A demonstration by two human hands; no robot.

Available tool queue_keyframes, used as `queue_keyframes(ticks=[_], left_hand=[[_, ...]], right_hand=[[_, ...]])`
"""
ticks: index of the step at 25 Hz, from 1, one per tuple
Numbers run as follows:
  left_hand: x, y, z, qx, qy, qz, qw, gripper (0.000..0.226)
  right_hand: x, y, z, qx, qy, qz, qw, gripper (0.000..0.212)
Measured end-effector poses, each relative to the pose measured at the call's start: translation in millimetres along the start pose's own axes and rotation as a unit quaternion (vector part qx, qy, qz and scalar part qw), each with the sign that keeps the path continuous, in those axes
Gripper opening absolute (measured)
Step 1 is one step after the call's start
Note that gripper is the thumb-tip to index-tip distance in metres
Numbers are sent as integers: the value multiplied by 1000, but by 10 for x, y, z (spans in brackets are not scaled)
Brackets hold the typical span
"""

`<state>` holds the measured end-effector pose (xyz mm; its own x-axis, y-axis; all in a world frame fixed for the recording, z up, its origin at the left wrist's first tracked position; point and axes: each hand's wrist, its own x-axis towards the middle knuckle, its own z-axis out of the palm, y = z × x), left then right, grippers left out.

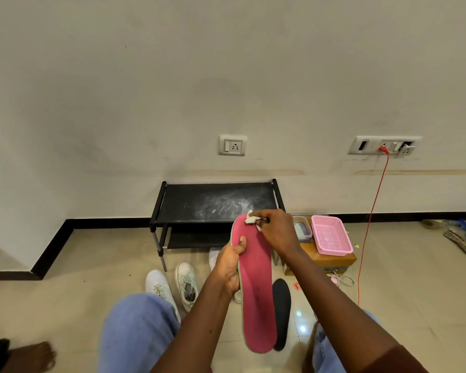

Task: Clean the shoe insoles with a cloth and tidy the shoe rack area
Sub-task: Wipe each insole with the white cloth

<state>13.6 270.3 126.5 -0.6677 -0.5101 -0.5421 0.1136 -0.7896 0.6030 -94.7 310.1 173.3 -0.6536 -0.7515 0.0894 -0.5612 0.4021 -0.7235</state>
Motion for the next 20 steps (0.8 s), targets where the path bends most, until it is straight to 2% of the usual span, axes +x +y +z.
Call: queue_keyframes(ticks=[4,10,13,17,20], left_hand=[[68,93,17,-25,20,25,999,40],[155,152,-53,-48,29,27,998,45],[150,114,-48,-46,24,14,999,44],[115,28,-20,-29,9,6,1000,40],[78,-64,-29,-33,-7,-8,999,38]], right_hand=[[-130,109,-43,55,-15,41,998,20],[-325,228,-10,42,-80,74,993,19],[-293,185,-9,-2,-40,68,997,17],[-233,70,59,-29,22,39,999,26],[-178,25,51,-48,37,-4,998,27]])
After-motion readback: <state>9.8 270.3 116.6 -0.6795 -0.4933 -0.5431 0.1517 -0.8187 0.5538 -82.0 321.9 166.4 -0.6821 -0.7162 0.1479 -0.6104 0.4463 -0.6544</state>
